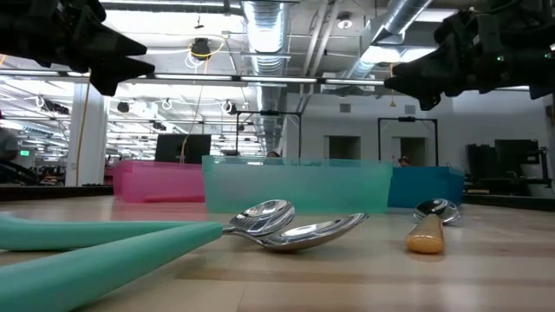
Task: Sort silverware by color (type)
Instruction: Put the orange spoon into the red bin
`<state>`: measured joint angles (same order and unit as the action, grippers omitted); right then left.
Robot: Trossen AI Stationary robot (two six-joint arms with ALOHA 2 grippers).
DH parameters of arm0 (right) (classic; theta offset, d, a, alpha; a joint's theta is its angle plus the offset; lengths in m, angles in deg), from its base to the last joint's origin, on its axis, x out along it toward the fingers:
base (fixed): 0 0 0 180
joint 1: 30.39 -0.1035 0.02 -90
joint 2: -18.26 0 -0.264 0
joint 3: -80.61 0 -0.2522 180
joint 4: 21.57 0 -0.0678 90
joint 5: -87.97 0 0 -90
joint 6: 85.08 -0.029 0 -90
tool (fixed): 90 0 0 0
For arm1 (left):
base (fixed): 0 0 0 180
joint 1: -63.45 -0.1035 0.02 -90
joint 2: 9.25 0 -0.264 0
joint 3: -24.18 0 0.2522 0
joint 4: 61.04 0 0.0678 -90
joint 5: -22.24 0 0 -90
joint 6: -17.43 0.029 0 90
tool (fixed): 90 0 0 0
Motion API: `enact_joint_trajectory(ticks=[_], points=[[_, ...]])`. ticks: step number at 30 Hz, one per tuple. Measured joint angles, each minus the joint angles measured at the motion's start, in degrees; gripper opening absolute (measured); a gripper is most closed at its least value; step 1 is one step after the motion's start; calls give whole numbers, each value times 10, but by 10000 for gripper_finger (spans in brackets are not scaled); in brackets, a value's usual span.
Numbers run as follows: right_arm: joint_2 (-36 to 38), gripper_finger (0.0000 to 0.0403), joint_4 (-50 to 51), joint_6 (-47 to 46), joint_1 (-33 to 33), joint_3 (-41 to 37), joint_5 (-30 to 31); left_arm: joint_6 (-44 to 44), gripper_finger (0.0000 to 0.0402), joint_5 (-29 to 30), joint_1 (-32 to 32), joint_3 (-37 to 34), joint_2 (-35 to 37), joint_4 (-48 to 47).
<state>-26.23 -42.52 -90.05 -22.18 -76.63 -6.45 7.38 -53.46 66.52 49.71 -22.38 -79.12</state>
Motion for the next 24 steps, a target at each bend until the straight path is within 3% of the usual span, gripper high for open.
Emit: enact_joint_trajectory(ticks=[24], points=[[-9, 199, -35, -12, 0, 0, 0, -10, 214, 0, 0, 0, 0, -3]])
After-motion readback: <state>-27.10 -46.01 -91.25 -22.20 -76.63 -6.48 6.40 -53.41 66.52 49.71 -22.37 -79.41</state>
